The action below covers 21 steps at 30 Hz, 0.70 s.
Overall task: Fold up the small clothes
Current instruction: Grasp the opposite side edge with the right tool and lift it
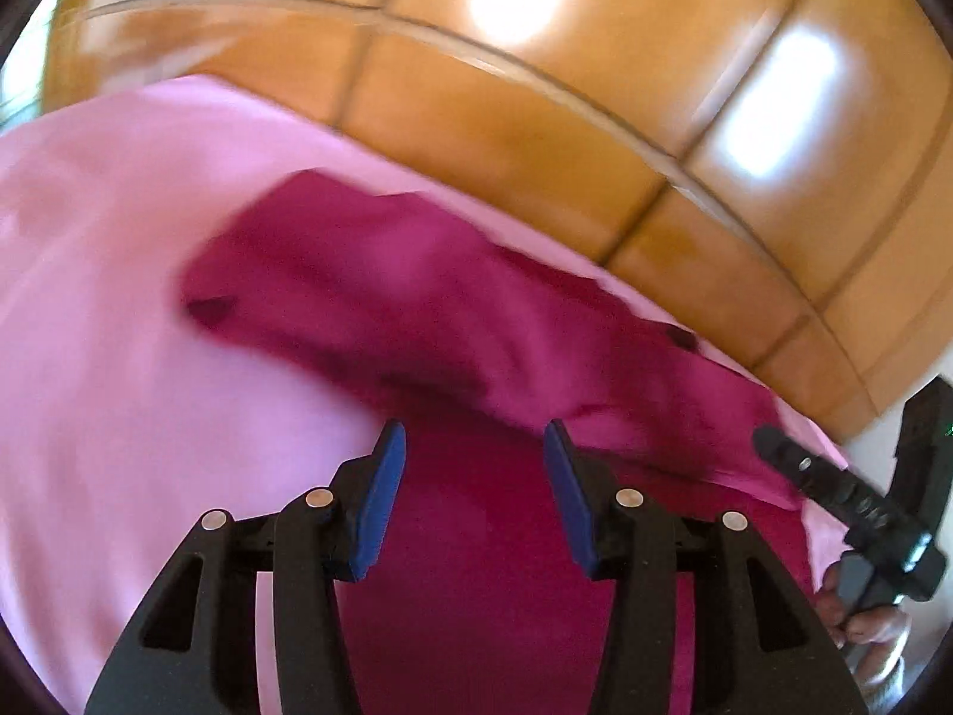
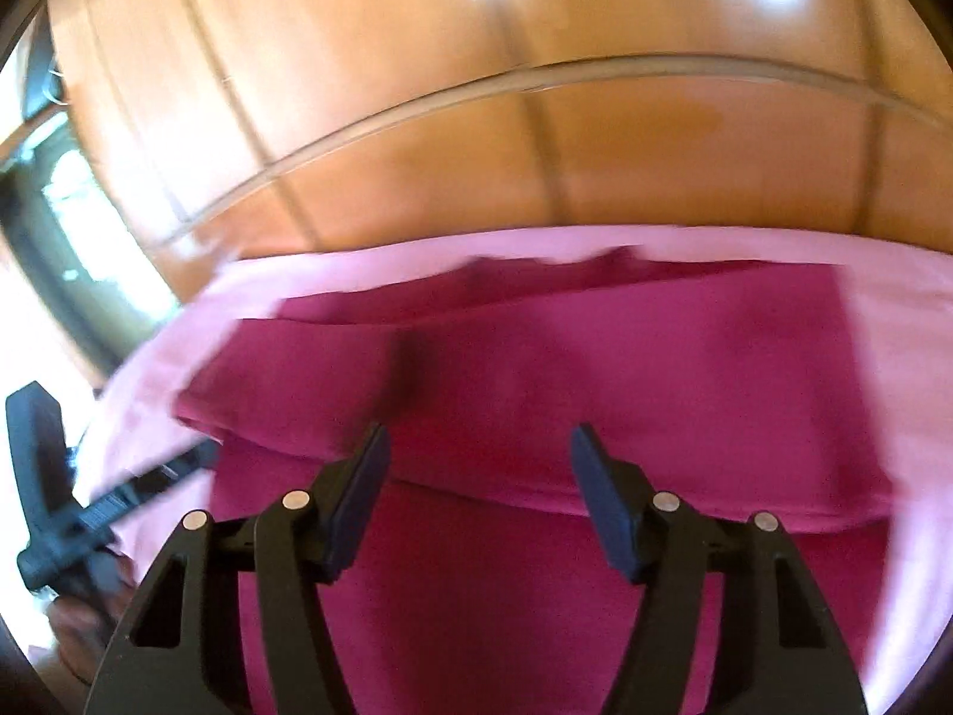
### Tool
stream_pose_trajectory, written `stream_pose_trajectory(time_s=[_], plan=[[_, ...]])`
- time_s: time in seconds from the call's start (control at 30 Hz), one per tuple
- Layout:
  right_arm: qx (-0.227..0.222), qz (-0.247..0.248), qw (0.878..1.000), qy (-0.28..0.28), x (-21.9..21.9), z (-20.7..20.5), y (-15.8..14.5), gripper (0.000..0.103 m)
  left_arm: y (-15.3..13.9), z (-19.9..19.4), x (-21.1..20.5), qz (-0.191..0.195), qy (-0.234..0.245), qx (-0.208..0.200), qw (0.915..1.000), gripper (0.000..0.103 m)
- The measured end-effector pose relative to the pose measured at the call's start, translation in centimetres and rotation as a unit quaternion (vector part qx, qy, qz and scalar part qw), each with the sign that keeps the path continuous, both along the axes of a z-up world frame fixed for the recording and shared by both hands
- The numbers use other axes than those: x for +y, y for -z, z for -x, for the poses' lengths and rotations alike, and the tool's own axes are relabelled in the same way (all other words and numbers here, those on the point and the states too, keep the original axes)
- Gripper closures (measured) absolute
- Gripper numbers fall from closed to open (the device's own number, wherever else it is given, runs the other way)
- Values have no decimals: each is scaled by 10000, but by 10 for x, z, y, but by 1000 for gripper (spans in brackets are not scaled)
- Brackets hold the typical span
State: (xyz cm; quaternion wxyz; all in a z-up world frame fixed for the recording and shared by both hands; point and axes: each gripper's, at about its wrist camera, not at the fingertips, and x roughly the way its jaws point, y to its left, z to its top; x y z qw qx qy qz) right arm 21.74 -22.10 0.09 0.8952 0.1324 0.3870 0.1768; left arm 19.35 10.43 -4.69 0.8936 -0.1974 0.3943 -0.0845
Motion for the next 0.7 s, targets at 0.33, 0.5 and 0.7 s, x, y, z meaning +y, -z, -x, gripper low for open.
stream_pose_trajectory(time_s=[0.33,0.5,0.7], plan=[[386,527,9972,-356,81,-55,11,97,22,3,39,-264,-726,339,9964,53],[-677,399,9965,-276,57,-31,-65,97,22,-16,33,-280,-803,360,9957,48],[-1379,244,9901,-43,14,-11,-113,97,21,-44,19,-638,-986,374,9924,50]])
